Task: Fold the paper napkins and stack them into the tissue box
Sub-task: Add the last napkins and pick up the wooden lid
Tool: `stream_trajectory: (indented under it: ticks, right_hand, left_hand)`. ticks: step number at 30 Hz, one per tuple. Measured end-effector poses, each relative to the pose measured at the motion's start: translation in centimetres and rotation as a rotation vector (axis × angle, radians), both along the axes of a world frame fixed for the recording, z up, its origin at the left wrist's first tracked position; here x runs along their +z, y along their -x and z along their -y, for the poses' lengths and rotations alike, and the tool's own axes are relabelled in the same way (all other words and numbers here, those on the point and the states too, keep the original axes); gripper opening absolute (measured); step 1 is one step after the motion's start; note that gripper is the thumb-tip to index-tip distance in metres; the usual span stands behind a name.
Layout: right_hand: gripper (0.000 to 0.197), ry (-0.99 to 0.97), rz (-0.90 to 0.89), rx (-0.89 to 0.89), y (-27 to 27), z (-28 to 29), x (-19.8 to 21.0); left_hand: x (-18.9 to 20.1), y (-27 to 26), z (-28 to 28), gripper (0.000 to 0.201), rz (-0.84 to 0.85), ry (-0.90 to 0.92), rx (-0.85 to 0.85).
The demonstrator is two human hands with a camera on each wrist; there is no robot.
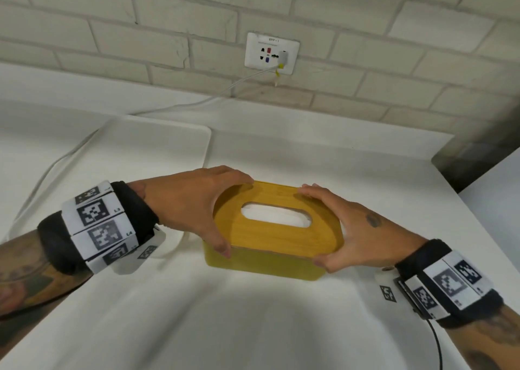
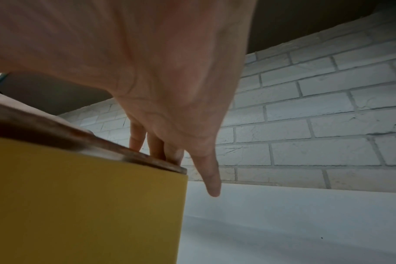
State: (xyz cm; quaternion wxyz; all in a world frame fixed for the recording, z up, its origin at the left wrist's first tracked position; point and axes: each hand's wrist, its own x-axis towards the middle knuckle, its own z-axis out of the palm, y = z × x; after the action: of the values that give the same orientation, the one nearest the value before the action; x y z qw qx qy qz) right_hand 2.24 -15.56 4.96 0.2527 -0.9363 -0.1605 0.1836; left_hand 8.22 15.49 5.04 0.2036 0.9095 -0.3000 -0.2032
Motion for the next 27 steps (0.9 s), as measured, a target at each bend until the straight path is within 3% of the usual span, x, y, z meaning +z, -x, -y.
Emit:
stream_trajectory:
  ticks: [8, 14, 22, 27]
  right_hand:
    - [0.115, -0.011, -0.020, 0.039, -0.6, 0.4, -1.3]
    - [0.136, -0.077, -0.025, -0.027, -1.2, 1.2, -2.4]
    - [0.135, -0.011, 0.050, -0.043, -1.6, 1.4, -2.5]
    - [0.144, 0.072, -0.117, 0.047, -2.3, 2.0, -1.1]
  left_hand:
    - [0.0, -0.7, -0.1, 0.124, -0.048, -0.006, 0.003]
    - [0.0, -0.7, 0.3, 0.127, -0.046, 0.001, -0.011]
    - [0.6, -1.0, 0.9, 0.123, -0.024, -0.072, -0.038]
    - [0.8, -1.3, 1.1, 0.138, -0.020, -0.194, -0.063]
